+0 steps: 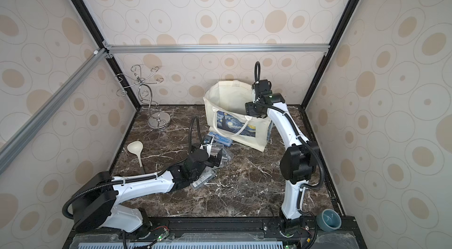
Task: Put the compass set into the canvas bag
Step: Place the compass set in the canvas bag.
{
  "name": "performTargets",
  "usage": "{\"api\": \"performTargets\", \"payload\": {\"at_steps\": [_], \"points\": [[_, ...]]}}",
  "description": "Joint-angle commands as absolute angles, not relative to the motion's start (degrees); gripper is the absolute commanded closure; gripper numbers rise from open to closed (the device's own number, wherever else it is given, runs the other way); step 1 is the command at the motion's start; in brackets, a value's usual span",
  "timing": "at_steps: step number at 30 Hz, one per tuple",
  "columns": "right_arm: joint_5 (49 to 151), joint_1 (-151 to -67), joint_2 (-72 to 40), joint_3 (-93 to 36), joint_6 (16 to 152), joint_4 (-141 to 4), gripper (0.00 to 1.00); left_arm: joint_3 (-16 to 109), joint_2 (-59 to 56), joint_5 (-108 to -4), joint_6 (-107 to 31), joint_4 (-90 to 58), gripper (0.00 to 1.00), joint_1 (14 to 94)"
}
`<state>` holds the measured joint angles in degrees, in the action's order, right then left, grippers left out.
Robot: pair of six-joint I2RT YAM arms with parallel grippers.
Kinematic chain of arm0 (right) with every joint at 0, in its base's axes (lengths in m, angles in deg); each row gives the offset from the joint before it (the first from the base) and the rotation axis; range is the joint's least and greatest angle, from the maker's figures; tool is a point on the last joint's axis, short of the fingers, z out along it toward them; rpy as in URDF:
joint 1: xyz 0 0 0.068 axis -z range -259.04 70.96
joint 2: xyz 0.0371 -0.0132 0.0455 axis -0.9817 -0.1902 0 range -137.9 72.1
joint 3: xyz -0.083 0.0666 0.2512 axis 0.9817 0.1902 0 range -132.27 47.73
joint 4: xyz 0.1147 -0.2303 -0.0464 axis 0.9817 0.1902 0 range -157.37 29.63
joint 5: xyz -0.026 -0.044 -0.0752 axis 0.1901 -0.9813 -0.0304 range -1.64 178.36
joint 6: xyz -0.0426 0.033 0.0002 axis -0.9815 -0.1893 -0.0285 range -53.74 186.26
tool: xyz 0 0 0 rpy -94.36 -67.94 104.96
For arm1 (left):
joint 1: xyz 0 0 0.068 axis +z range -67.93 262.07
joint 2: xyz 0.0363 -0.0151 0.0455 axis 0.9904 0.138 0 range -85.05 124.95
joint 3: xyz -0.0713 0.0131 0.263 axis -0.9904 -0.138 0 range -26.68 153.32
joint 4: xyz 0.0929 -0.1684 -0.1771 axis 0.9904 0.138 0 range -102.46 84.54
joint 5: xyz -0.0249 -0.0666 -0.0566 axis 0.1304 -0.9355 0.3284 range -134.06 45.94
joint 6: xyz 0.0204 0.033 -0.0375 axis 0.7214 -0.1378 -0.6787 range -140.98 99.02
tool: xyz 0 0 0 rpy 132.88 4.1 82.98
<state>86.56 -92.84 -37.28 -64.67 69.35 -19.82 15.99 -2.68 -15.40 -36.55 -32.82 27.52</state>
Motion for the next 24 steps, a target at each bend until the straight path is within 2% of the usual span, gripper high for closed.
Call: {"api": "performTargets", "payload": {"at_steps": [1, 8, 16, 24], "points": [[89.43, -92.57, -31.72, -62.21, 70.22, -22.96, 0.20, 16.36, -4.09, -14.11, -38.13, -30.53, 0.00, 28.23], [97.95, -92.57, -22.05, -53.90, 71.75, -29.39, 0.17, 17.60, -4.19, -13.15, -38.31, -23.89, 0.00, 29.91], [115.17, -93.31, -9.60, -41.12, 71.41, -34.43, 0.18, 17.62, -6.82, -13.35, -40.57, -15.79, 0.00, 32.25], [123.73, -98.45, 1.94, -31.58, 68.15, -35.01, 0.19, 17.60, -6.69, -18.51, -43.09, -8.54, 0.00, 34.82]]}}
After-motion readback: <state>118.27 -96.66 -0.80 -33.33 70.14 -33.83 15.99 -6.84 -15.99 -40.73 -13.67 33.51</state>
